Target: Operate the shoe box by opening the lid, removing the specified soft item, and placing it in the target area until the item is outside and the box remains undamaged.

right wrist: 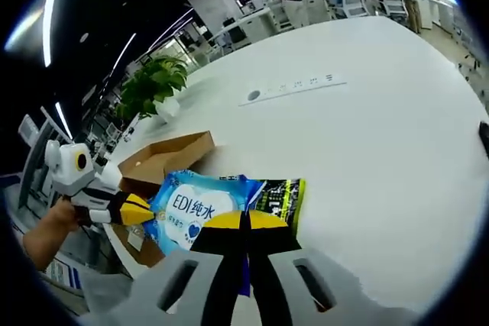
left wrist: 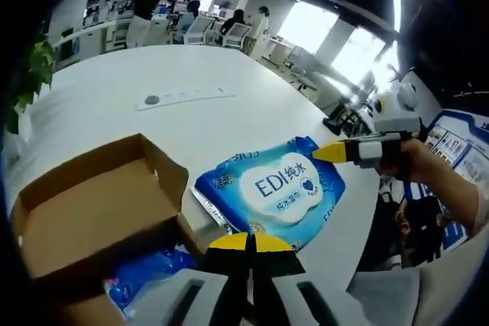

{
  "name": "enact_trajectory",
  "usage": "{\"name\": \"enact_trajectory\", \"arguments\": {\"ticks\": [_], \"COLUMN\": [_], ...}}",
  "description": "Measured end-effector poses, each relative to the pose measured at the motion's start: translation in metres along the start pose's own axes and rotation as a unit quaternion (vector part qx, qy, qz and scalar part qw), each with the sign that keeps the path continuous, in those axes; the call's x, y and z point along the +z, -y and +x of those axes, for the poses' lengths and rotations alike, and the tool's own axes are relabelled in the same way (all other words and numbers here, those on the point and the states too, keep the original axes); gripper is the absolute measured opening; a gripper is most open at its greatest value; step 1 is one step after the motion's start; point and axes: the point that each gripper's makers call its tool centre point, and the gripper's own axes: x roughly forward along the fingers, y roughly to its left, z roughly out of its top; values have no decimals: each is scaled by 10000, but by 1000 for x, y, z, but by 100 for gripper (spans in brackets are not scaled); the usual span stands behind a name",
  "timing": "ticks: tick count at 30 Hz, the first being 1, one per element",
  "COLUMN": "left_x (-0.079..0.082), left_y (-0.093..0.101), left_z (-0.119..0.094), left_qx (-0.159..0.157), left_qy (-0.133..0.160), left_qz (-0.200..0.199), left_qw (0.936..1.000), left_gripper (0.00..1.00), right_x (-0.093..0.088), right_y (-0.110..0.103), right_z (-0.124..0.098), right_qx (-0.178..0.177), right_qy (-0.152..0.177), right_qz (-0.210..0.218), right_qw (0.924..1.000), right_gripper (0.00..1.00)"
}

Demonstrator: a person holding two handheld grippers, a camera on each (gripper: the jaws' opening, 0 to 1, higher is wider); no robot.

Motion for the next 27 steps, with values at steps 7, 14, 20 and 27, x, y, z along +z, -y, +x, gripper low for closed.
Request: {"name": "enact_trajectory", "arguments": {"ticks": [7, 14, 20, 27], "left_x": [4, 3, 5, 3], "left_y": [-9, -15, -19, -25], "left_z": [11, 20, 30, 40], "left_qx": [93, 148, 203, 306], "left_qy": [-144, -352, -518, -745], "left_qz": [63, 232, 386, 580], "left_qw": [9998, 9990, 9977, 9951], "left_gripper": [0, 0, 0, 0], "right_x": [3, 1, -1, -6], "right_y": [9, 16, 25, 33], "right_z": [14, 25, 34, 42], "right_qx": [-26, -30, -80, -108], "right_qy": [-33, -117, -156, -214], "right_qz": [32, 27, 104, 180], "right_qw": [10000, 9999, 9998, 9995], "right_gripper": [0, 0, 0, 0]}}
